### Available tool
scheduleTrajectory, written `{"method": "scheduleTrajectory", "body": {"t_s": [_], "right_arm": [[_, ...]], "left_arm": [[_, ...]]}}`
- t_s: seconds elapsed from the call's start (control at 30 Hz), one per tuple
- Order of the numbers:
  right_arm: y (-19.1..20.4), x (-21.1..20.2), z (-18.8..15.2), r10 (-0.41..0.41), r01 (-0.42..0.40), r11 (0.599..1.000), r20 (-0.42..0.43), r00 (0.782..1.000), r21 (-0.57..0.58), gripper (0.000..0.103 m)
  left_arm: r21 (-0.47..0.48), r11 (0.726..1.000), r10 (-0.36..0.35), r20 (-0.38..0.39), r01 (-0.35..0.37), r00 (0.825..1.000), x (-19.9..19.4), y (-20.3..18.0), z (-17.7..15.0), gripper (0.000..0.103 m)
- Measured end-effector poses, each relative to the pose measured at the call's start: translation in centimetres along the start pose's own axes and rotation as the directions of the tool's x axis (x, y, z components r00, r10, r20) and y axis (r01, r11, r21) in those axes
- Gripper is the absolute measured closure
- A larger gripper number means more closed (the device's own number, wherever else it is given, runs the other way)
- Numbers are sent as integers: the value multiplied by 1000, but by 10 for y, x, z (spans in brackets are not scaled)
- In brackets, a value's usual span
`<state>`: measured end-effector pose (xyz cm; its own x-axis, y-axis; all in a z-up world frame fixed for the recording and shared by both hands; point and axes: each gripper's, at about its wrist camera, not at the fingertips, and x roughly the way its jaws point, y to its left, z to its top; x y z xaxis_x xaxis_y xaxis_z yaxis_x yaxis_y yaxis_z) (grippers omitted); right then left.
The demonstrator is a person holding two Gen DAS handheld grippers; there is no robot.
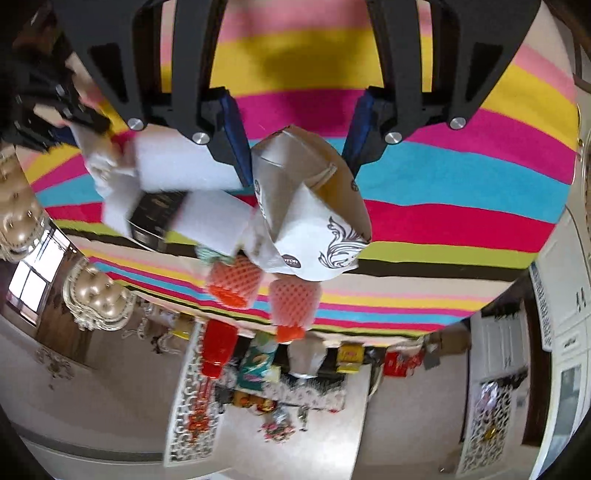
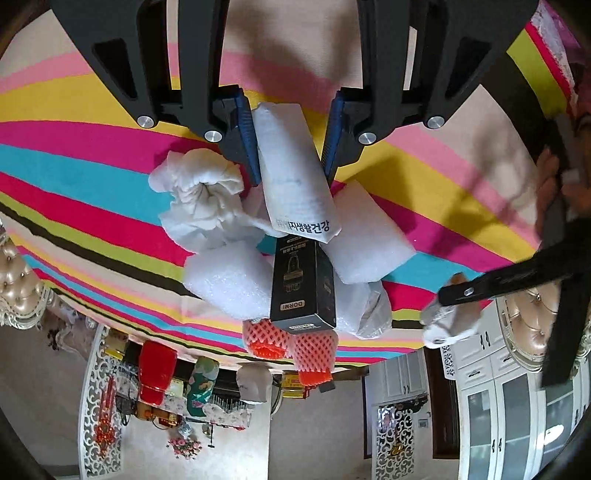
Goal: Collect trash
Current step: 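Carry the paper cup and paper strip with both tools over the pink bin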
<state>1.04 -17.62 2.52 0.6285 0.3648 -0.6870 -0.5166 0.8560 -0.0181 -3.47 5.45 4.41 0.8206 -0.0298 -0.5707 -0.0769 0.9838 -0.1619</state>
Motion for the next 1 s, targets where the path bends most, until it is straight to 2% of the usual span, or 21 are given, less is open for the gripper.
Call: {"method": "scheduleTrajectory", "body": {"t_s": [0.23, 0.53, 0.8, 1.0], "right_arm": [[3, -12, -4, -17, 16, 1000, 26, 1000, 10, 69], [9, -77, -34, -69, 57, 993, 116, 991, 106, 68], [2, -122, -67, -121, 92, 979, 154, 981, 183, 68], [-13, -153, -89, -180, 131, 960, 189, 965, 247, 68]], "left_arm": [[81, 995, -67, 38, 64, 997, -38, -28, -23, 56], [143, 977, -164, 39, 156, 986, -71, -58, -43, 56], [219, 947, -246, 30, 234, 969, -96, -96, -58, 56], [288, 913, -299, -8, 289, 954, -96, -132, -70, 56]]}}
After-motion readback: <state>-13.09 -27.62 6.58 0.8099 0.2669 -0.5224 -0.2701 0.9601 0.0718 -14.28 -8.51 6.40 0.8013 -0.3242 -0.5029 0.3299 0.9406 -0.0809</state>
